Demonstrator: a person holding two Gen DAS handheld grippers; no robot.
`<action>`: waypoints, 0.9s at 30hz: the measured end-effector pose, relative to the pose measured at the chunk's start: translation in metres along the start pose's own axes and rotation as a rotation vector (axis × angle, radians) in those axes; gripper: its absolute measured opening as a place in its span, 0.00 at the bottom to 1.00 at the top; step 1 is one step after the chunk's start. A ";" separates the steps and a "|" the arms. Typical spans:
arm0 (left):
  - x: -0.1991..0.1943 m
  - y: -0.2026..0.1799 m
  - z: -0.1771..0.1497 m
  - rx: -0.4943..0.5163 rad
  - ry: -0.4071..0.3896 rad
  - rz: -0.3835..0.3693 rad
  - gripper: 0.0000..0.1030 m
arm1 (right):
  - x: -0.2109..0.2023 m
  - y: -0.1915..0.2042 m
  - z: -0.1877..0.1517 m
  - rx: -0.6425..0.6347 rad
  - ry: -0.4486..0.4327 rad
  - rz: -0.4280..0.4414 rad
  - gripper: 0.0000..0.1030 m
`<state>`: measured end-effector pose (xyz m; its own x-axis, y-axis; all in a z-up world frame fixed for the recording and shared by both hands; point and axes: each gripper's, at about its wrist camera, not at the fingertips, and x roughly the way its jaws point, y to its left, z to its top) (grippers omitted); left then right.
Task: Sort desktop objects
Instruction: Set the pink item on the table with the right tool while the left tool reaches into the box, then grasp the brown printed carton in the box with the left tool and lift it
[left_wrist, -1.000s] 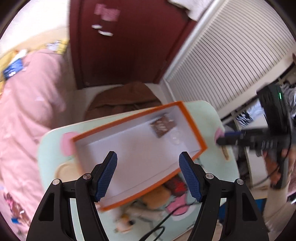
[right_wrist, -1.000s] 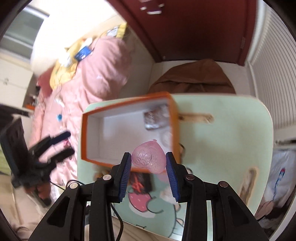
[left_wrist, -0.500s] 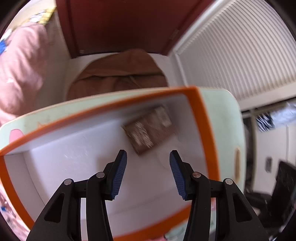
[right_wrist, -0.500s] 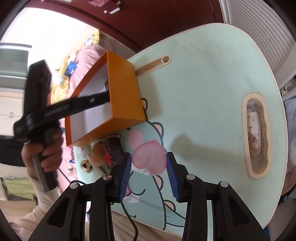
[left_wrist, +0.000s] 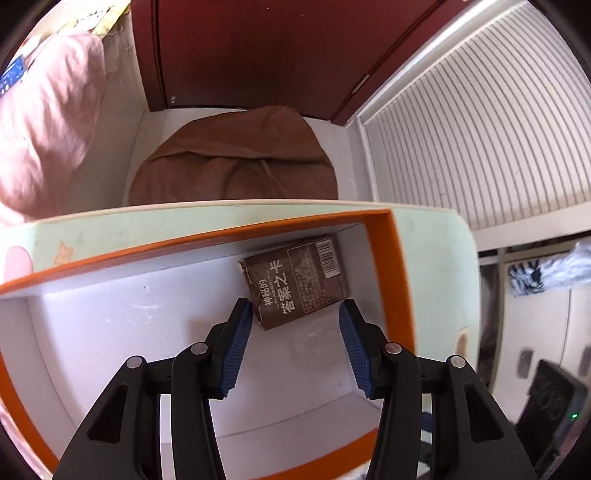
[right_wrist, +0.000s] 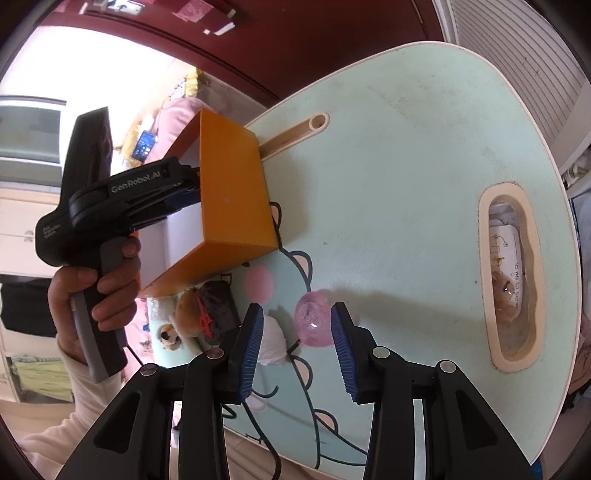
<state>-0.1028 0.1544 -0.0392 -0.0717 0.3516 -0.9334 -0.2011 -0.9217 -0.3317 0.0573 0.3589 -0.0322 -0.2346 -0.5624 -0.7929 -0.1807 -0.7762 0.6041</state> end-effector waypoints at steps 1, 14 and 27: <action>0.001 -0.002 0.002 -0.001 -0.002 0.013 0.51 | 0.000 -0.001 0.000 0.001 -0.004 0.006 0.37; 0.000 0.016 -0.002 -0.010 0.004 0.105 0.68 | 0.011 0.000 -0.008 0.006 0.008 0.047 0.37; -0.012 0.015 -0.019 -0.003 0.051 -0.047 0.66 | 0.012 0.006 -0.010 0.009 -0.007 0.068 0.38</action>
<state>-0.0862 0.1332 -0.0360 -0.0126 0.3861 -0.9224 -0.1998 -0.9048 -0.3761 0.0629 0.3451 -0.0391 -0.2532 -0.6121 -0.7492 -0.1722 -0.7335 0.6575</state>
